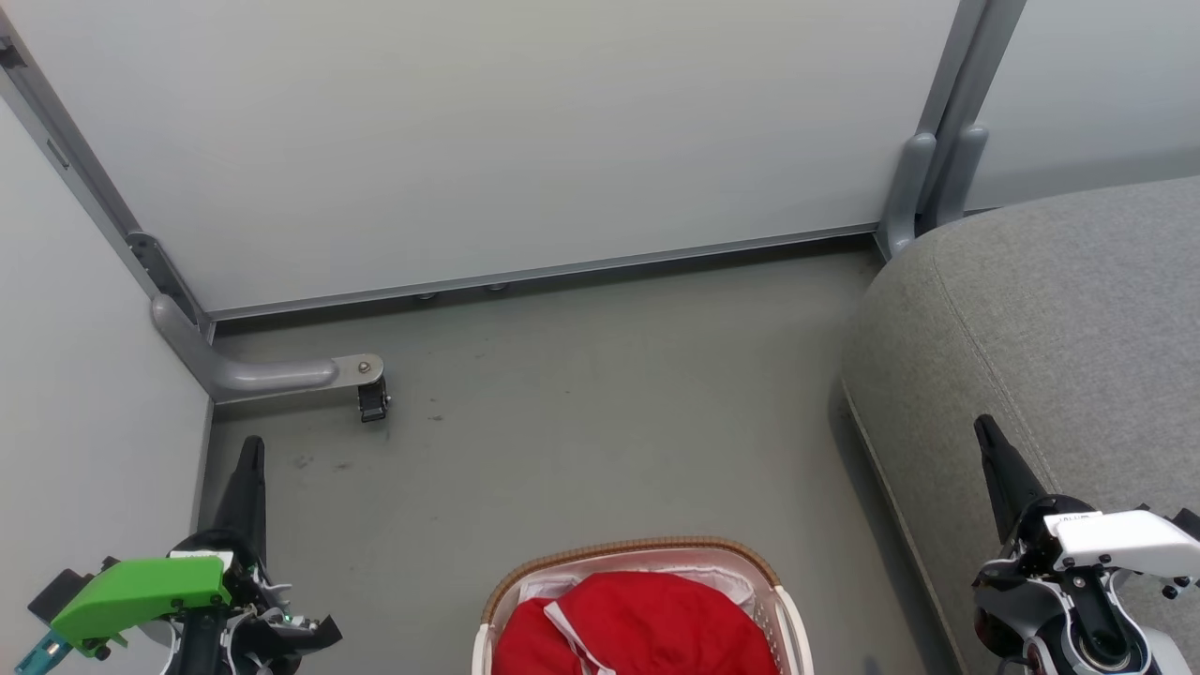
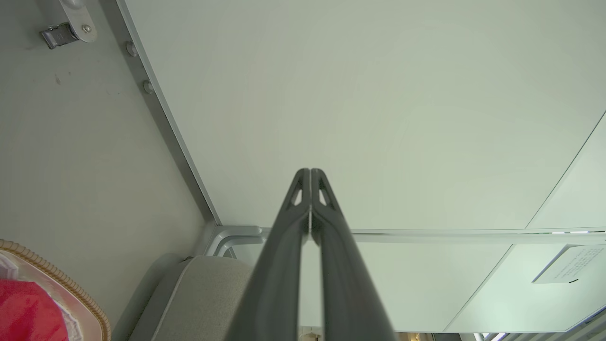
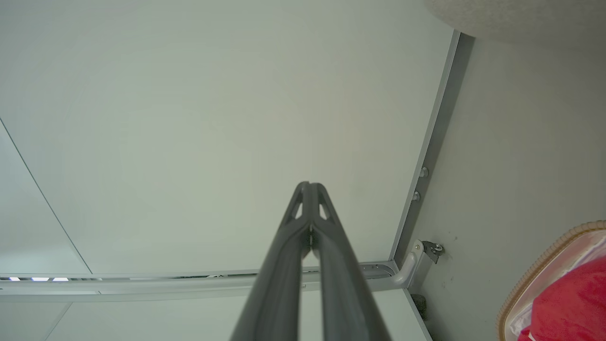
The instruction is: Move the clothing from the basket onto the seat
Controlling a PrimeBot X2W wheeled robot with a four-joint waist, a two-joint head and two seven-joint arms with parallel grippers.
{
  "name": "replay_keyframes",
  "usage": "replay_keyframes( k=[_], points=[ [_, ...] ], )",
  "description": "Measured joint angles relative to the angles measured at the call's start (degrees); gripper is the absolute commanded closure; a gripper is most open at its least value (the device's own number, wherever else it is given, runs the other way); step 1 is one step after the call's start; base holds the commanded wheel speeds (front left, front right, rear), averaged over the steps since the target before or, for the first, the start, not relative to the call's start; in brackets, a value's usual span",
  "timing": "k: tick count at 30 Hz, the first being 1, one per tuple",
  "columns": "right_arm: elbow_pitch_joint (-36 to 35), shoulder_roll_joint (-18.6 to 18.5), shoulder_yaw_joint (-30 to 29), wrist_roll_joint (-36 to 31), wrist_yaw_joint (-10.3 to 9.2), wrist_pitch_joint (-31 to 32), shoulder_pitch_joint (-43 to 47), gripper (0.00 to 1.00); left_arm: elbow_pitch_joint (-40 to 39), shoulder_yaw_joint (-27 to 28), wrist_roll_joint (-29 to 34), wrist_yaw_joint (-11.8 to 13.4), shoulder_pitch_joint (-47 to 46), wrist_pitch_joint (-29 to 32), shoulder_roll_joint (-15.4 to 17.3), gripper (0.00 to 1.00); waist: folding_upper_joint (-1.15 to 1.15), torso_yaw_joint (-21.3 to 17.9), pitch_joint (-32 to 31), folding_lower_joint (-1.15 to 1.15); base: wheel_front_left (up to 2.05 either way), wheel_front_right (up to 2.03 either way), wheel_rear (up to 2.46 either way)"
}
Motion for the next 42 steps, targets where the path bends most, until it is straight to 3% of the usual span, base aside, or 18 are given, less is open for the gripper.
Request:
replay_keyframes(
  k=[31,32,42],
  points=[
    [0.0,0.0,0.0,0.0,0.0,0.0,0.0,1.0,0.0,0.0,0.0,0.0,0.0,0.0,0.0,1.0,0.0,0.0,0.0,0.0,0.0,0.0,0.0],
    [0.1,0.0,0.0,0.0,0.0,0.0,0.0,0.0,0.1,0.0,0.0,0.0,0.0,0.0,0.0,0.0,0.0,0.0,0.0,0.0,0.0,0.0,0.0],
    [2.9,1.0,1.4,-0.5,-0.02,-1.3,2.1,0.0,2.7,-1.6,0.2,0.3,2.7,-1.4,-0.5,0.0,0.0,0.0,0.0,0.0,0.0,0.0,0.0]
  ],
)
